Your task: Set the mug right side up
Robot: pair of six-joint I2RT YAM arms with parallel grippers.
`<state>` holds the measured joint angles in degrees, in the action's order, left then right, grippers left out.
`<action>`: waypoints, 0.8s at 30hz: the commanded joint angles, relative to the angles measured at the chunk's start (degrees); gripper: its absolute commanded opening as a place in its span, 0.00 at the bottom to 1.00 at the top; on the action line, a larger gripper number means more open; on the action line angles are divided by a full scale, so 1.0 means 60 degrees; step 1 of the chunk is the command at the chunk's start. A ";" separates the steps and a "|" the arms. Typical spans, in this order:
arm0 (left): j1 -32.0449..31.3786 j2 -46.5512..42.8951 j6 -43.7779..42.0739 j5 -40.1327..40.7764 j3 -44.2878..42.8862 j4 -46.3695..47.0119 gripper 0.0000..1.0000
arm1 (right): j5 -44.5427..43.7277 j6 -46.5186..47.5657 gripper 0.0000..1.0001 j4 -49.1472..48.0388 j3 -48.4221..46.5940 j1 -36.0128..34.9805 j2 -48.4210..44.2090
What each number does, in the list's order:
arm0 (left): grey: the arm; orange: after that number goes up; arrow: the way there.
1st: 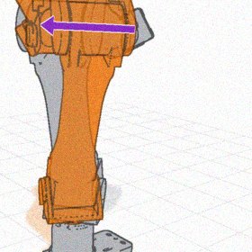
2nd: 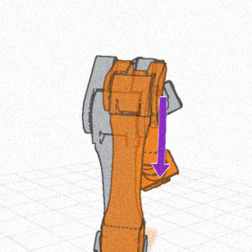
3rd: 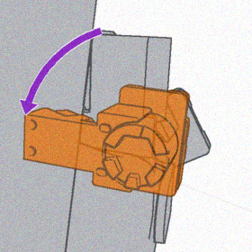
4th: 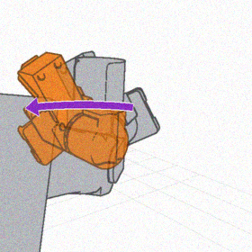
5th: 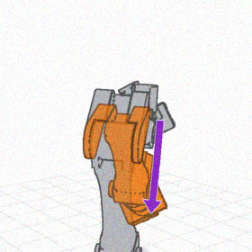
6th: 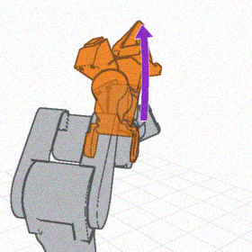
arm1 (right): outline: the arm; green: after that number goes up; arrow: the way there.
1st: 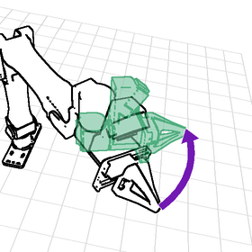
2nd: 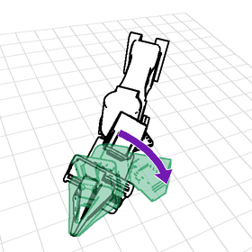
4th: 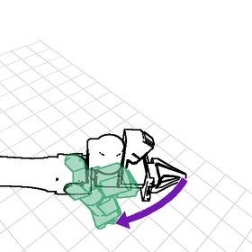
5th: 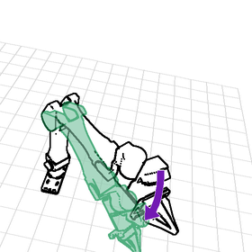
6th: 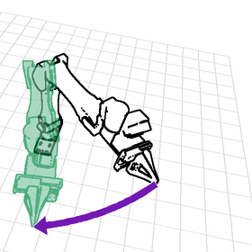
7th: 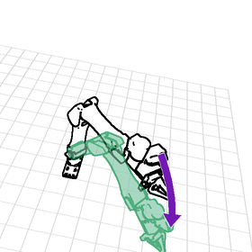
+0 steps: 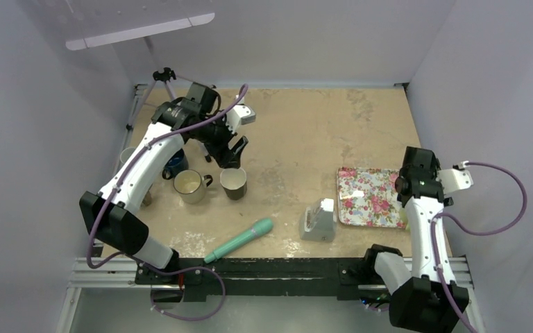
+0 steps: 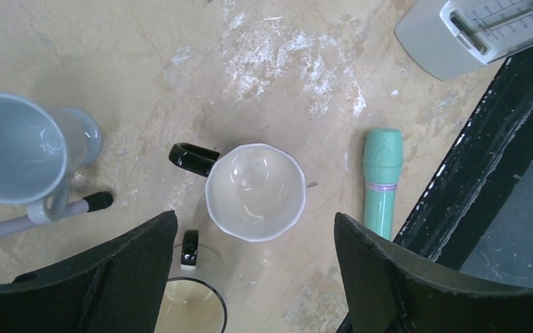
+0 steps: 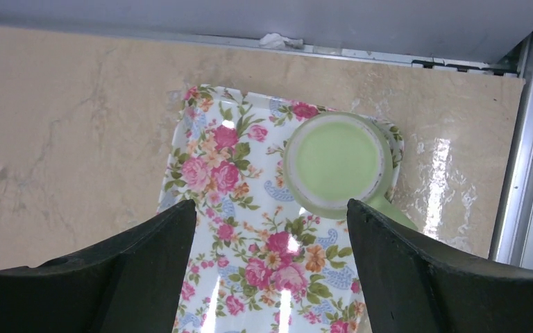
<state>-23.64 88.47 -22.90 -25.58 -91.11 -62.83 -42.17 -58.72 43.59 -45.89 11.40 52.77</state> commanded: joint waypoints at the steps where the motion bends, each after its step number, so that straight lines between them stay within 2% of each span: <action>1: 0.0043 -0.0653 0.0364 -0.0696 0.0245 -0.0070 0.87 | 0.0351 -0.0459 0.84 -0.0424 0.0200 0.0514 0.0326; 11: 0.0043 -0.0780 0.0464 -0.0856 0.0376 0.0097 0.87 | 0.0510 0.0119 0.88 -0.1200 0.0925 0.1201 0.0489; 18: 0.0043 -0.0713 0.0559 -0.0963 0.0436 0.0169 0.87 | -0.0486 -0.0078 0.92 -0.0184 0.0043 0.1227 0.0271; 21: 0.0043 -0.0686 0.0676 -0.0993 0.0449 0.0254 0.87 | -0.0106 -0.0555 0.92 -0.0221 0.0332 0.1568 0.0118; 24: 0.0043 -0.0778 0.0690 -0.0984 0.0471 0.0236 0.87 | 0.0708 -0.0396 0.92 -0.0743 0.0744 0.2531 0.0011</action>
<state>-23.64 85.43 -20.16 -29.65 -88.82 -62.59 -40.40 -59.57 40.27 -42.76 20.91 54.28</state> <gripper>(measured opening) 0.866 0.917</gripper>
